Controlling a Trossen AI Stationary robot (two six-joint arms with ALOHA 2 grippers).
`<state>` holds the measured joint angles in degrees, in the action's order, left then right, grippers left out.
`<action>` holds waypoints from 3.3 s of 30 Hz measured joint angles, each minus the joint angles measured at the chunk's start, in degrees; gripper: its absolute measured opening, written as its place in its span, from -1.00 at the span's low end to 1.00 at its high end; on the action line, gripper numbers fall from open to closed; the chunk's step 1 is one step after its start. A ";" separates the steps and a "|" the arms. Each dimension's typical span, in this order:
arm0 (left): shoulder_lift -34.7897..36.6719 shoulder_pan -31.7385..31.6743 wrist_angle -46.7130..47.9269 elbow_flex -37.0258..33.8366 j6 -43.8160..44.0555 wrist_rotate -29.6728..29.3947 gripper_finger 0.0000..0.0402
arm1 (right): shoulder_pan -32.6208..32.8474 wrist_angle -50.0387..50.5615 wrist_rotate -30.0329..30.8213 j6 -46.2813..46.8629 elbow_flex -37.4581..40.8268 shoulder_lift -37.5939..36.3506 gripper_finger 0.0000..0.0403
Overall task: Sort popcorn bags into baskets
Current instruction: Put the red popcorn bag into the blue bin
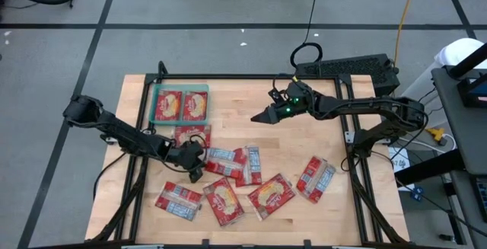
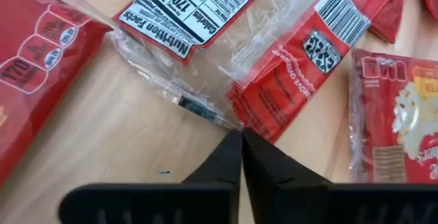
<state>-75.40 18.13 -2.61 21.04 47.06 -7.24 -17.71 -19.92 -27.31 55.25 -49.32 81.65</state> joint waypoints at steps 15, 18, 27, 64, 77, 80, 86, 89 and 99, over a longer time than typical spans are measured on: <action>0.10 -4.90 -7.65 0.00 -8.62 7.00 -0.99 | 6.74 20.90 5.52 9.88 0.00 -0.01 -0.14; 0.13 -5.39 -11.27 0.02 -9.73 8.69 -0.99 | 9.40 22.08 7.81 10.48 0.04 0.00 -0.14; 0.16 -5.38 -18.62 1.13 -11.05 12.23 -1.00 | 12.26 18.40 9.73 11.38 0.09 3.29 0.07; 0.20 -11.74 -14.95 6.91 -23.42 13.27 -1.00 | 2.86 -19.53 -21.39 -18.47 -11.41 36.33 0.13; 0.20 -13.08 -15.28 6.91 -26.76 13.40 -1.00 | 3.95 -9.40 -23.97 -24.62 -12.68 36.15 0.24; 0.20 -13.94 -15.26 6.91 -26.94 13.46 -1.00 | 4.74 -9.43 -24.26 -24.61 -12.68 36.17 0.23; 0.20 -16.21 -15.25 6.91 -26.32 13.22 -0.99 | 5.07 -13.16 -27.29 -19.00 -12.68 36.17 -0.21; 0.22 -17.62 -14.47 6.91 -21.63 13.24 -0.94 | 4.65 -16.01 -28.11 -13.69 -12.68 35.95 -0.57; 9.36 -24.19 -12.65 6.95 -0.68 15.36 -0.56 | 2.99 -9.69 -24.45 -9.68 -12.57 22.95 -0.92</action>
<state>-66.04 -6.07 -15.26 27.99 46.38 8.11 -14.72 -29.60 -51.76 45.57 -61.89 104.60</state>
